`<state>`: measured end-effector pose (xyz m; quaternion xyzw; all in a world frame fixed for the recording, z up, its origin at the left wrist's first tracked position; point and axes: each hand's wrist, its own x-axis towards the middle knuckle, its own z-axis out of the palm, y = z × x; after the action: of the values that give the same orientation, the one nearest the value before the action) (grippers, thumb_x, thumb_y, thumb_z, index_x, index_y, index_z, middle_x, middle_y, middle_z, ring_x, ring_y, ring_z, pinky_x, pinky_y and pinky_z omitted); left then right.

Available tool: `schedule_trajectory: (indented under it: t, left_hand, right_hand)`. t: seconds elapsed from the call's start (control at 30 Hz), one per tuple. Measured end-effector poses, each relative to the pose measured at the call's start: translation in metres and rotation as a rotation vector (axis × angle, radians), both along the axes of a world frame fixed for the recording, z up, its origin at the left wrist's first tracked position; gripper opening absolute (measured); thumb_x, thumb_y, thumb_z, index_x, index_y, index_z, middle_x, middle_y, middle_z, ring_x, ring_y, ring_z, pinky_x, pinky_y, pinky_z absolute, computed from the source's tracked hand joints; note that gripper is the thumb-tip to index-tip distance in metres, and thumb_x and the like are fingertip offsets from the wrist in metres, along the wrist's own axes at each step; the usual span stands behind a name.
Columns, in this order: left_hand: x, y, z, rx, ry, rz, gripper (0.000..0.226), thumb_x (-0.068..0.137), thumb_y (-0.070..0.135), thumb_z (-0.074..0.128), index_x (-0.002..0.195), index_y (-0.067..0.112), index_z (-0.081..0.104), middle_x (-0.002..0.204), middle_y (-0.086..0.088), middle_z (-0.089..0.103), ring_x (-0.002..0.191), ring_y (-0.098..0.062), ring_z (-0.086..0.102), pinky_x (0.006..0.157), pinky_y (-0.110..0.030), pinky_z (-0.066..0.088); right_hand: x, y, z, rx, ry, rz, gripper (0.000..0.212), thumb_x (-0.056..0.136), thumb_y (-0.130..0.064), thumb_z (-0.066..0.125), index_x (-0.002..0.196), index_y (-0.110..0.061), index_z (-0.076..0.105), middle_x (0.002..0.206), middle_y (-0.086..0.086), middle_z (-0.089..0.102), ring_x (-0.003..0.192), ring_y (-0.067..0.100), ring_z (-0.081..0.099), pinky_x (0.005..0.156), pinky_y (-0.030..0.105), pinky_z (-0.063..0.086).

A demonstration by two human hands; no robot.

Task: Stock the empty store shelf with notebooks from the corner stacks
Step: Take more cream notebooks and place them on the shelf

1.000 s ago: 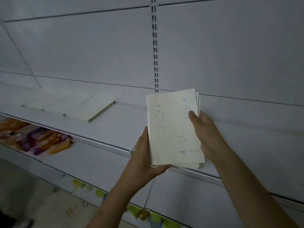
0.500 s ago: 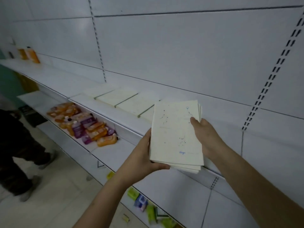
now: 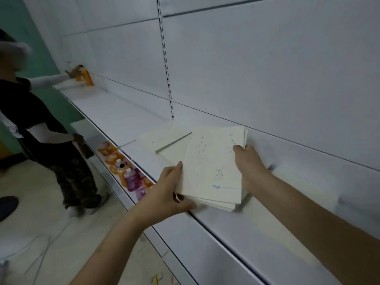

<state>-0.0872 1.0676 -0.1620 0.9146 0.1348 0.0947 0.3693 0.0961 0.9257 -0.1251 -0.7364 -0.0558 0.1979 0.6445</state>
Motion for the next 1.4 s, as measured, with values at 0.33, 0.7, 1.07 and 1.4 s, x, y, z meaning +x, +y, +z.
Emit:
schedule_trajectory:
  t: [0.33,0.7,1.07,1.4]
  left_hand:
    - [0.046,0.161,0.004,0.108,-0.022,0.050,0.102,0.072,0.047,0.080,0.152,0.040,0.017,0.135,0.016,0.032,0.110,-0.005,0.048,0.092,-0.018,0.045]
    - [0.109,0.334,0.004,0.262,-0.010,-0.273,0.100,0.062,0.079,0.065,0.148,0.042,0.030,0.141,0.017,0.036,0.124,-0.004,0.034,0.106,-0.025,0.031]
    - [0.150,0.376,-0.030,-0.087,0.000,-0.434,0.092,0.069,0.024,0.087,0.126,0.058,0.023,0.106,0.052,0.048,0.102,0.027,0.045,0.077,0.001,0.039]
    - [0.154,0.384,-0.039,-0.201,0.001,-0.447,0.116,0.067,0.046,0.083,0.154,0.035,0.007,0.141,0.026,0.039,0.114,0.006,0.051,0.086,-0.009,0.042]
  right_hand:
    - [0.040,0.167,-0.001,-0.007,0.078,0.010,0.040,0.100,-0.018,0.033,0.135,0.002,0.035,0.131,0.025,0.049,0.120,0.039,0.050,0.096,0.037,0.042]
    - [0.054,0.260,0.006,0.015,0.126,-0.124,0.034,0.081,-0.028,0.053,0.106,-0.005,0.059,0.123,0.024,0.059,0.107,0.032,0.061,0.102,0.053,0.043]
    - [0.059,0.281,0.004,0.035,0.334,-0.181,0.053,0.088,-0.015,0.061,0.135,-0.005,0.036,0.141,0.013,0.042,0.131,0.029,0.042,0.115,0.047,0.028]
    - [0.060,0.301,0.021,-0.017,0.384,-0.239,0.054,0.089,-0.018,0.054,0.137,-0.007,0.031,0.134,0.024,0.046,0.104,0.035,0.058,0.092,0.047,0.046]
